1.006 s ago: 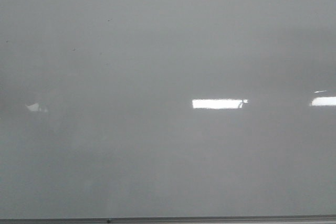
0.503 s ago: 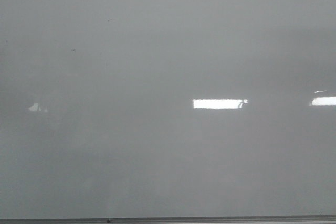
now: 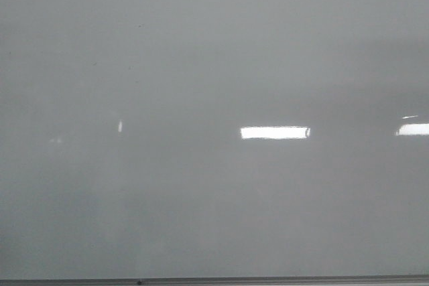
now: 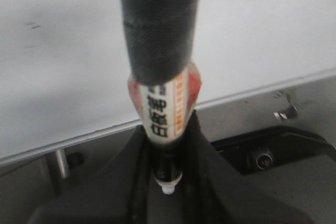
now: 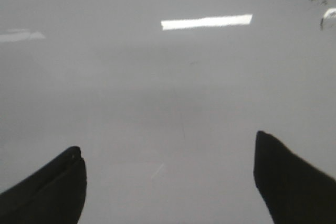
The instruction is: Write number 7 on whiteboard
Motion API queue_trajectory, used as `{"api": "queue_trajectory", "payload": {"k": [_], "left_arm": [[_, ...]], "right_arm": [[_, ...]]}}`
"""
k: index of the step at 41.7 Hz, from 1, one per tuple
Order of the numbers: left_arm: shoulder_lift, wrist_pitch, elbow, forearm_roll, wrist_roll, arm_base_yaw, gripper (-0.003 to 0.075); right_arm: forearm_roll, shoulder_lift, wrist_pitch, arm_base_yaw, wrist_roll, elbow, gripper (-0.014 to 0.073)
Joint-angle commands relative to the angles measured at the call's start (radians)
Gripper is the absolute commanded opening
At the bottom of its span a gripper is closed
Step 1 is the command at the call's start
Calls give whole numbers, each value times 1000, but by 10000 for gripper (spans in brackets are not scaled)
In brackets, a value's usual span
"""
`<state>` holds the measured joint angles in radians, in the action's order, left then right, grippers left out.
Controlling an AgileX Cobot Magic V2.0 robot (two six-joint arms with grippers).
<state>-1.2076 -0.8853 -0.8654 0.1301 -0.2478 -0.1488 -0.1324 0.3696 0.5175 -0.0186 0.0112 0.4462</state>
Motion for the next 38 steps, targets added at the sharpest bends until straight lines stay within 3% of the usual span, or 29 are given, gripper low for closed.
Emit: {"api": "queue_trajectory", "payload": {"k": [1,4,10,19,26,38], "left_arm": [[39,-56,-65,151,-170,-104,-11],[49,-61,-76,227,-326,-192,-11],[62,-54,-85,269,-491,-363,-11],[88,29,-87,267,-580,-580,-11],[96,67,-87,267,-612,-682,-11],[96,81,-87,267,-612,-700,-11]], "right_arm": [[-10,64,-2,40,26,83,662],[-29,135,80,104,79,136,662],[-117,251,241,239,236,246,662],[-352,411,434,459,522,409,662],[-547,552,483,576,691,519,662],[-561,795,498,695,726,729,662]]}}
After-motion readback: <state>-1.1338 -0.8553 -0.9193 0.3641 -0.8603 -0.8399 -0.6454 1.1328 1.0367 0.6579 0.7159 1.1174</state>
